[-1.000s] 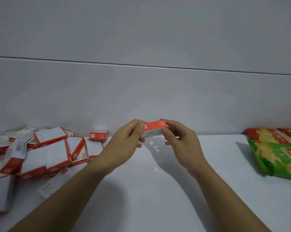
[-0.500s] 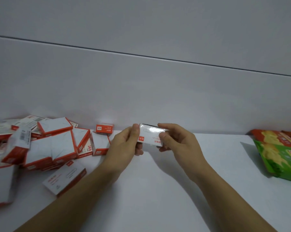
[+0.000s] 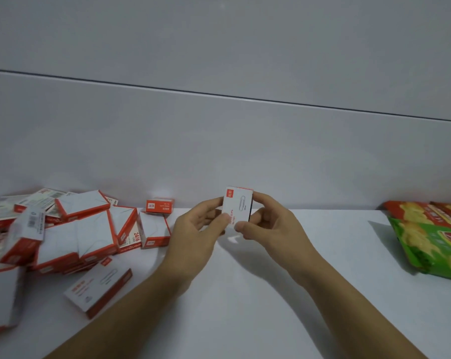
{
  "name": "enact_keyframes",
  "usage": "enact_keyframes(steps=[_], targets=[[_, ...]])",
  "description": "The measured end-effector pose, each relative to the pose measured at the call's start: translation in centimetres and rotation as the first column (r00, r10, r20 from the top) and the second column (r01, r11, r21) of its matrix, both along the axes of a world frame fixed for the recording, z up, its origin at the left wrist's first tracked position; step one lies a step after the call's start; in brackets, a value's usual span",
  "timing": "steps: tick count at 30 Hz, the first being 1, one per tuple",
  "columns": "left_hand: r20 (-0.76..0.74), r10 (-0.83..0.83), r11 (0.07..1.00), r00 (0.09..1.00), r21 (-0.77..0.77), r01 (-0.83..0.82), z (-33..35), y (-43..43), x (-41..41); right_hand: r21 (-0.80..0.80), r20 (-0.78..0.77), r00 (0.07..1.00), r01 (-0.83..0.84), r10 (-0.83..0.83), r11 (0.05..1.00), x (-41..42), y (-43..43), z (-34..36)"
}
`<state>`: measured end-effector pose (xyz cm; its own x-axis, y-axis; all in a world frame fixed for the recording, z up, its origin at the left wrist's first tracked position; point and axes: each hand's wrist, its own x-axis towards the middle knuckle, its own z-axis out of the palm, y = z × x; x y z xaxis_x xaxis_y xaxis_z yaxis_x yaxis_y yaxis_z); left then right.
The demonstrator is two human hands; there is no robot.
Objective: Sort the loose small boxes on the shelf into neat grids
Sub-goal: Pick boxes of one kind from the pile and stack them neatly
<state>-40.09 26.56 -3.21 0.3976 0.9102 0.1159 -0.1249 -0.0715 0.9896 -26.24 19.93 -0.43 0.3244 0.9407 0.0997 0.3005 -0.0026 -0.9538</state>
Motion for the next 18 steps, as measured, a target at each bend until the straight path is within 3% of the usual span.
enact_keyframes(steps=[2,7,12,18], targets=[[0.029,-0.014,1.000,0.999,0.009,0.014,0.3,-0.2,0.1,0.016,0.059,0.998,-0.012,0.011,1.000,0.0,0.0,-0.1],[-0.002,0.004,0.999,1.000,0.032,-0.004,0.3,-0.2,0.0,0.076,-0.032,0.998,0.063,-0.061,0.995,0.8,0.0,0.0],[0.042,0.048,0.999,0.998,0.023,-0.049,0.9,-0.1,-0.2,0.093,0.350,0.936,-0.075,0.038,0.993,1.5,-0.6,0.2],[0.018,0.102,0.995,0.995,0.020,-0.102,1.9,0.1,0.2,0.227,0.750,0.652,-0.089,-0.116,0.970,2.3,-0.7,0.9]])
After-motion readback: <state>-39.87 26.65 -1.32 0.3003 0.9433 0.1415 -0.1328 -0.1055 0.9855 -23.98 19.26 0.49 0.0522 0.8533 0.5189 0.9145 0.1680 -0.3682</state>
